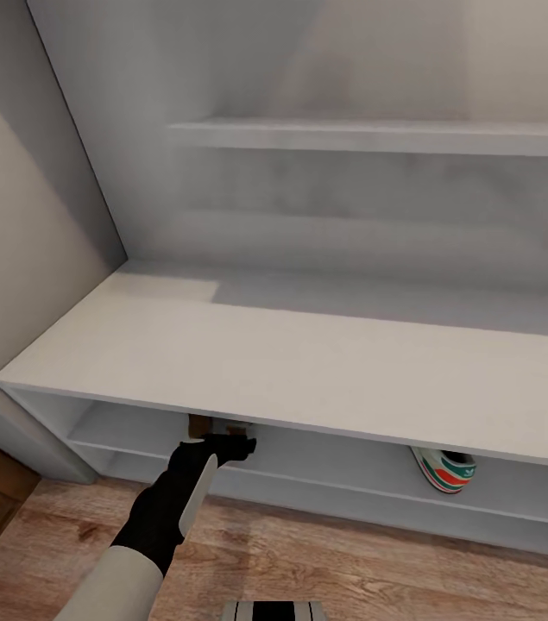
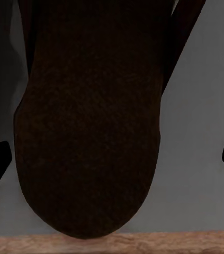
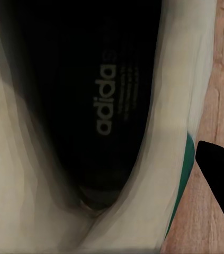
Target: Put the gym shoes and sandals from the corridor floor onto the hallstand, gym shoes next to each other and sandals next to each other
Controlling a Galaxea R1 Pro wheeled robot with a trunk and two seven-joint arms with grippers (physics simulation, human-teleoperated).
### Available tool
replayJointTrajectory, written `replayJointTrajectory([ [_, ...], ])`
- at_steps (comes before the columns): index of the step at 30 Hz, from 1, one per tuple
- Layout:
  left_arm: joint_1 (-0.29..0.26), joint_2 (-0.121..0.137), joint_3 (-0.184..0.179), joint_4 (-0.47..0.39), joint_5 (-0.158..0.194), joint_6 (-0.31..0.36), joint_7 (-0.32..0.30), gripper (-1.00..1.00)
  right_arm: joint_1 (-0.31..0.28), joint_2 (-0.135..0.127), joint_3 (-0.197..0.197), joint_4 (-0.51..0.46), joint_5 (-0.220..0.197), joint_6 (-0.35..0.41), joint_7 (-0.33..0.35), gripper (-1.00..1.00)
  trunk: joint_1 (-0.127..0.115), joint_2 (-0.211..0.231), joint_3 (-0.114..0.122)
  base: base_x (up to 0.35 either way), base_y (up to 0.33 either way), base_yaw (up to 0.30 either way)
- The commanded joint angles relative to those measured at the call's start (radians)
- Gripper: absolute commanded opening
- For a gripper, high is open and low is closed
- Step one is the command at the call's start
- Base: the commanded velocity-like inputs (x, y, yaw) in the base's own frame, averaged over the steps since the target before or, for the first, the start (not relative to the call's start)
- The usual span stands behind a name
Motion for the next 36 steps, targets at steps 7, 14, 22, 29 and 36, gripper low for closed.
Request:
replayJointTrajectory([
  [7,-0.002,0.000,-0.002,-0.001,0.011,-0.020,0.009,1.00,-0.002,-0.001,-0.003,-0.001,0.007,0.005,0.002,-1.00,0.000,0.000,-0.001,0.000,0.000,0.000],
  [14,-0.002,0.000,-0.002,-0.001,0.012,-0.058,0.009,1.00,-0.002,-0.002,-0.004,0.000,0.007,0.005,0.002,-1.00,0.000,0.000,-0.001,0.000,0.000,0.000],
  [22,-0.002,0.000,-0.003,0.000,0.014,-0.059,0.009,1.00,-0.002,-0.002,-0.005,0.000,0.007,0.005,0.002,-1.00,0.000,0.000,-0.001,-0.063,0.000,0.000],
  [29,-0.002,0.000,-0.003,0.000,0.014,-0.059,0.009,1.00,-0.002,-0.002,-0.004,0.000,0.007,0.005,0.002,-1.00,0.000,0.000,-0.001,-0.313,0.000,0.000],
  [36,-0.002,0.000,-0.003,0.000,0.014,-0.059,0.009,1.00,-0.002,-0.002,-0.003,0.000,0.007,0.005,0.002,-1.00,0.000,0.000,-0.001,-0.337,0.000,0.000],
])
